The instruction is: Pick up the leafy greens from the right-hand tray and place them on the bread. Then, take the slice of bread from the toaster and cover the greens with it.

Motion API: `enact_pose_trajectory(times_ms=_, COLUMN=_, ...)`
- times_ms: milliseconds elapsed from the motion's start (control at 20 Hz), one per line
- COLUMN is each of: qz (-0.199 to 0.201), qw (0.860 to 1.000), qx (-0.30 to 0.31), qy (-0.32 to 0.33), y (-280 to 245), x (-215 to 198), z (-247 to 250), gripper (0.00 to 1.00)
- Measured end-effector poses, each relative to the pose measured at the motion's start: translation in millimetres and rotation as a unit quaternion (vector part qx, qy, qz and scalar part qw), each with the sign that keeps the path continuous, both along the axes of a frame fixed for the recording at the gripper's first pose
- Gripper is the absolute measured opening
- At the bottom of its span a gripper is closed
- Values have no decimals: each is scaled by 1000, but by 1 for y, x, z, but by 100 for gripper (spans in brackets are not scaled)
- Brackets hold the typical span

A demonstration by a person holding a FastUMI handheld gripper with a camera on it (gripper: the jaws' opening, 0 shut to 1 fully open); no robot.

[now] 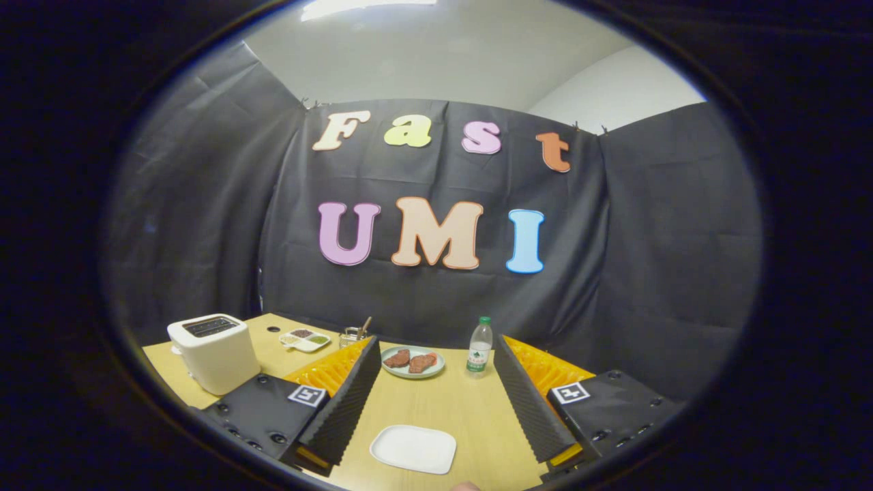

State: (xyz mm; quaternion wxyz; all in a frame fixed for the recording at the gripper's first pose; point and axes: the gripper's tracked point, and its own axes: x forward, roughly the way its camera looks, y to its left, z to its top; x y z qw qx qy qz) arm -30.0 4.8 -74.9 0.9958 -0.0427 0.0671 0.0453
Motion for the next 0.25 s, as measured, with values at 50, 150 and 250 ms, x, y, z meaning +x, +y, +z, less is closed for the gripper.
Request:
enact_pose_trajectory(times_ms=50, qz=1, qw=1000, qx=2, qy=0, y=2, x=-1, z=0, gripper=100)
enact_pose_trajectory(times_ms=150, qz=-1, qw=1000, qx=-1, qy=0, y=0, x=-1, z=2, gripper=100)
enact_pose_trajectory(times_ms=250, qz=1, qw=1000, qx=-6, qy=-2, y=-1, x=-3, z=3, gripper=100)
